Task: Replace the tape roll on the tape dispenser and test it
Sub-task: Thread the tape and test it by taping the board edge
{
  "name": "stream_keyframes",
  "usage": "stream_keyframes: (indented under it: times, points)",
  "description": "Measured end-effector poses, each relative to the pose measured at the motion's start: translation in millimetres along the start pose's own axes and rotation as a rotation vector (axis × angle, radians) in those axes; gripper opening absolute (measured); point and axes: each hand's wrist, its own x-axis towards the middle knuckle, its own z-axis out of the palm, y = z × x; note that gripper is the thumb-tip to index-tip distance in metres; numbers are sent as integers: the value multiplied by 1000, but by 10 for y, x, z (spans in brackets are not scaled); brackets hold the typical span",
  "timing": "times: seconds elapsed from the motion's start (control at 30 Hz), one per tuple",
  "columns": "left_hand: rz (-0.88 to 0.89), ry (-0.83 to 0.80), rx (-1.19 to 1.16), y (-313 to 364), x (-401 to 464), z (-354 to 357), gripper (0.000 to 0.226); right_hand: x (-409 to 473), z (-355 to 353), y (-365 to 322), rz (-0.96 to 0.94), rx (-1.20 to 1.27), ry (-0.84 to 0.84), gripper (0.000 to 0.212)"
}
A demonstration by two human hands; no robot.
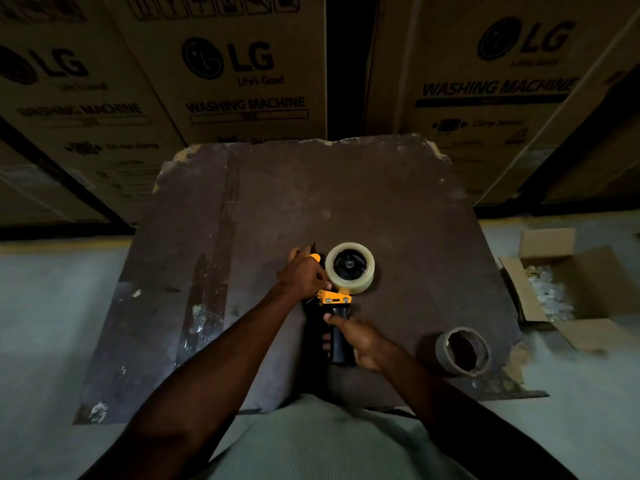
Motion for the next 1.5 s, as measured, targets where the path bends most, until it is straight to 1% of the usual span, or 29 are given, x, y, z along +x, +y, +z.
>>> stream_keyframes:
  times: [0.07,0.13,0.23,0.37,0.43,0.5,0.57,0.67,0.8,0.93,1.13,1.23,1.3,1.4,1.5]
  points:
    - [29,-13,-14,-58,-9,-11,20,10,36,-9,25,94,-43,9]
    - [69,2,-23,-122,-25,0,20,35,44,-2,4,172,-56,10]
    - [132,91,-45,-176,-95,56,21,38,33,21,-17,159,-13,13]
    - [241,206,-20,-307,-265,141,21,49,6,8,-37,161,17,9]
    - [231,220,-23,-441,-395,150,23,55,-8,-8,-44,179,28,10]
    - [205,240,-41,-552,-492,137,19,51,-12,-27,-44,175,32,13]
    - [178,214,-49,-568,-540,112,16,35,-8,-39,-40,163,31,15]
    - [159,148,18,-521,-521,69,20,18,1,-53,-41,148,36,18]
    - [145,145,89,-563,-530,44,22,0,-26,-72,-41,127,31,16]
    - [172,144,196,-697,-553,-17,22,1,-83,-20,-28,45,23,15]
    - [212,101,265,-857,-597,-38,22,-14,-102,56,-41,10,27,6]
    - [185,81,266,-1127,-640,-96,25,-47,-145,94,-33,-5,18,8]
    - [207,87,244,-1221,-632,-160,24,-71,-163,103,-28,-14,10,10]
    - [247,134,236,-1163,-564,-245,22,-101,-153,104,-23,-26,8,10]
    - [188,146,207,-1073,-485,-283,26,-124,-149,95,-22,-32,6,9]
